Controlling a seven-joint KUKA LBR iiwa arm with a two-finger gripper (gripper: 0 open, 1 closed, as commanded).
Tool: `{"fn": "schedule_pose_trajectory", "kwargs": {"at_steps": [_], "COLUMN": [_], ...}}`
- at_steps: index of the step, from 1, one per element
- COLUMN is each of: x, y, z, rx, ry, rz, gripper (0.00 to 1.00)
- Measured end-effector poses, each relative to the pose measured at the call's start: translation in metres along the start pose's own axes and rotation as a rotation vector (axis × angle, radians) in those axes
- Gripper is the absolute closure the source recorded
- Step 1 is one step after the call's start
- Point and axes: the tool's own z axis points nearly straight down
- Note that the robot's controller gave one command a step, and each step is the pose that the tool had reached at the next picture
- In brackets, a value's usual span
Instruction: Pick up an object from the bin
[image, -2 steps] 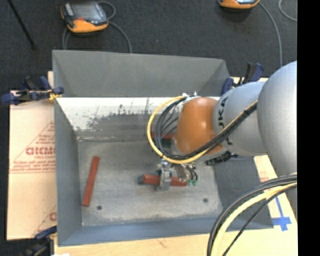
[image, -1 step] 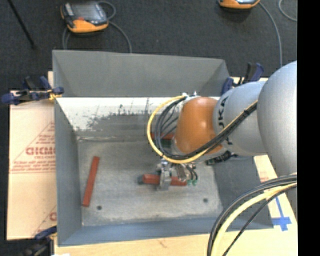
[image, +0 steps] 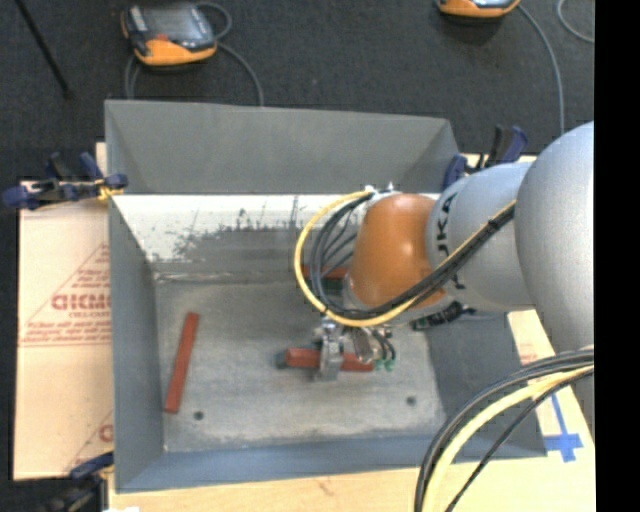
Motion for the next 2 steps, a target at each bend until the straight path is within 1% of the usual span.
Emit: {"fn": "schedule_pose_trajectory", "kwargs": {"at_steps": [1, 2], "x": [0.0002, 0.0016], "y": [-0.0003, -0.0005], "z": [-0.0030, -0.0120], "rx": [0.000, 0.000], "ry": [0.001, 0.008], "rz": [0.001, 0.001], "gripper": [1.00, 1.00]}}
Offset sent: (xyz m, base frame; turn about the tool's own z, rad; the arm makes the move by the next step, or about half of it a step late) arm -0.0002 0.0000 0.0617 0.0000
